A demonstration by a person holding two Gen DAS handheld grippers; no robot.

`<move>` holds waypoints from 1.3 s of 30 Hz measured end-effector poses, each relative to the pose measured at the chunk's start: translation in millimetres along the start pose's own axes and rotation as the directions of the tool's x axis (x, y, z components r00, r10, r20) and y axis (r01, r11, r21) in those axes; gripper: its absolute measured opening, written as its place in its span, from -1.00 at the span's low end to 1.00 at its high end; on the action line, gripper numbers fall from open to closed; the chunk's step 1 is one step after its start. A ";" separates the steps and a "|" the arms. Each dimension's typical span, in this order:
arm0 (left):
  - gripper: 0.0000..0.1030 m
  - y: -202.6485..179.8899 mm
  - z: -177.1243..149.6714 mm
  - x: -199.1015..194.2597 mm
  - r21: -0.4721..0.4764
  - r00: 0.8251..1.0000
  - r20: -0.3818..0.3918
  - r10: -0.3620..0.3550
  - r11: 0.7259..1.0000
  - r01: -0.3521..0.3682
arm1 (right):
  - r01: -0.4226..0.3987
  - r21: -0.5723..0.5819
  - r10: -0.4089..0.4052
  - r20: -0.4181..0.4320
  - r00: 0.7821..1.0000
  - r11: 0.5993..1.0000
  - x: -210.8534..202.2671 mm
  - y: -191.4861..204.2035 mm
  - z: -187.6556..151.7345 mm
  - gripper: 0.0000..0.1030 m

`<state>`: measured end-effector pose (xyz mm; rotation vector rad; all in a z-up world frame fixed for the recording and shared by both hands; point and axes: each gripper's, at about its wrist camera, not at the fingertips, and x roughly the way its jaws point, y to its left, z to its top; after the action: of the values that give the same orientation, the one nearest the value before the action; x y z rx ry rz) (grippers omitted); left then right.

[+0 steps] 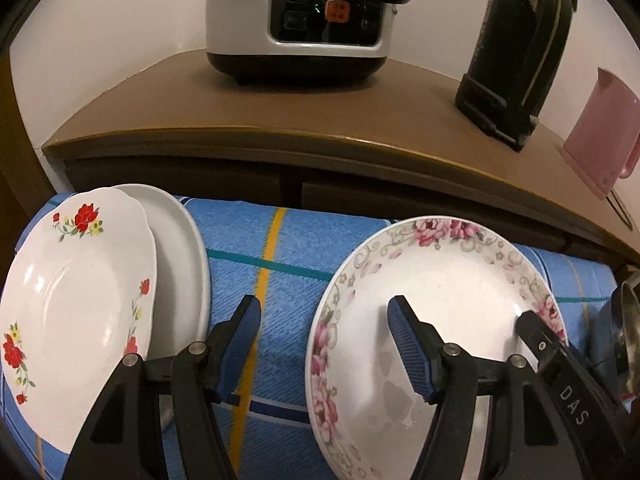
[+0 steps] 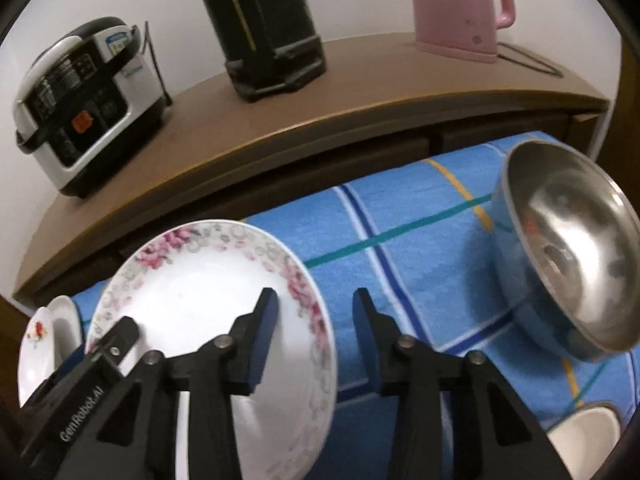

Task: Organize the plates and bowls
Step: 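Reach both grippers to the pink-floral-rimmed plate and grasp its rim, then lift the pink-floral plate with both grippers and carry it toward the stack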

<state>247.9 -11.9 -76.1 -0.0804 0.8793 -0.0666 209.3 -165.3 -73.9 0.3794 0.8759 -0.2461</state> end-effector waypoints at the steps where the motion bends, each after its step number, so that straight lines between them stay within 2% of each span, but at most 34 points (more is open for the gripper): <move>1: 0.32 -1.6 -1.0 1.4 0.015 1.000 0.001 0.002 1.000 -0.002 | -0.004 -0.016 0.004 0.004 1.000 1.000 0.2 2.4 -0.8 -0.31; 2: 0.32 -4.3 -1.6 2.4 0.032 1.000 0.000 -0.002 0.999 0.002 | -0.013 -0.024 0.013 0.004 1.000 1.000 0.8 4.0 -0.6 -0.40; 5: 0.30 -11.8 -0.9 5.0 0.060 1.000 0.003 -0.029 0.998 0.029 | -0.035 -0.023 0.035 0.004 0.999 0.999 1.2 4.1 -0.8 -0.42; 7: 0.11 -15.1 -1.4 5.0 0.070 0.999 0.009 -0.050 0.996 0.049 | -0.054 -0.015 0.055 0.007 0.998 0.998 1.4 1.5 -0.8 -0.44; 10: 0.00 -17.9 -1.9 5.6 0.080 0.997 0.023 -0.070 0.995 0.068 | -0.053 -0.028 0.053 0.016 0.998 0.998 2.0 3.9 -1.1 -0.39; 17: -0.03 -16.2 -0.2 6.7 0.061 0.996 0.022 -0.091 0.994 0.089 | -0.058 -0.043 0.059 0.020 0.998 0.997 2.5 3.9 -1.1 -0.36; 18: -0.03 -16.1 -0.7 6.6 0.069 0.993 0.026 -0.113 0.991 0.111 | -0.058 -0.042 0.059 0.020 0.998 0.997 2.5 3.8 -1.0 -0.36; 24: -0.03 -14.6 -1.1 5.6 0.073 0.993 0.028 -0.113 0.991 0.110 | -0.051 -0.039 0.052 0.023 0.998 0.998 2.7 3.4 -0.5 -0.41; 27: -0.13 -10.0 -1.5 4.0 0.056 0.993 0.035 -0.109 0.993 0.107 | -0.050 -0.040 0.051 0.025 0.998 0.998 2.2 4.0 -1.3 -0.42; 39: -0.16 0.3 -5.0 -3.5 0.035 0.996 0.061 -0.067 0.997 0.065 | -0.078 -0.082 0.083 0.054 0.995 0.994 -4.7 9.8 -2.6 -0.60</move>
<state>241.8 -11.5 -76.7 -0.0803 0.8129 -0.1395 208.2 -155.1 -69.5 0.3312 0.8093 -0.1463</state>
